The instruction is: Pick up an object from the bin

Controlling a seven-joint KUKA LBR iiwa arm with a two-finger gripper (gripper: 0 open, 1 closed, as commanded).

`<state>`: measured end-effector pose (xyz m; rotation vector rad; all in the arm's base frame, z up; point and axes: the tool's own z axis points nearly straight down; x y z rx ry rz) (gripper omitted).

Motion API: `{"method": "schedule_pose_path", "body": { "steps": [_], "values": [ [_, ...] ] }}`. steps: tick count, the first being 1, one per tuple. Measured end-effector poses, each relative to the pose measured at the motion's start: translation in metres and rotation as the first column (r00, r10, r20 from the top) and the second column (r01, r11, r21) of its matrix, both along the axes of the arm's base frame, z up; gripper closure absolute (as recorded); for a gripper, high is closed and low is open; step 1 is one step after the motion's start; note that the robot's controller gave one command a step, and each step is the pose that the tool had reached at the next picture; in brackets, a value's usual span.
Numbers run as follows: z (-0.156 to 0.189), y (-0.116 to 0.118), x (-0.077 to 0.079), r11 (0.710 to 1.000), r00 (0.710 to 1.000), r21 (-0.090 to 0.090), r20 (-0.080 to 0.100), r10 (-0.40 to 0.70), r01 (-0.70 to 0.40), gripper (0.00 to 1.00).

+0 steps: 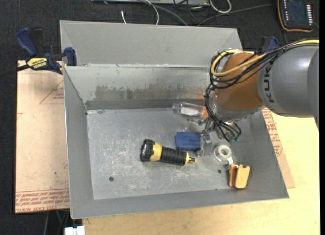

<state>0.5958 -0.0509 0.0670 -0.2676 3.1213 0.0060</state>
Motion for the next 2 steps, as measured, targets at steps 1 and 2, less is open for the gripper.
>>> {"method": "schedule_pose_path", "body": {
  "steps": [1,2],
  "values": [
    [0.035,0.001,-0.002,1.000,1.000,0.000,-0.004,0.000,0.000,1.00],
    [0.094,0.001,-0.002,1.000,1.000,0.001,-0.006,0.000,0.000,1.00]
  ]
}}
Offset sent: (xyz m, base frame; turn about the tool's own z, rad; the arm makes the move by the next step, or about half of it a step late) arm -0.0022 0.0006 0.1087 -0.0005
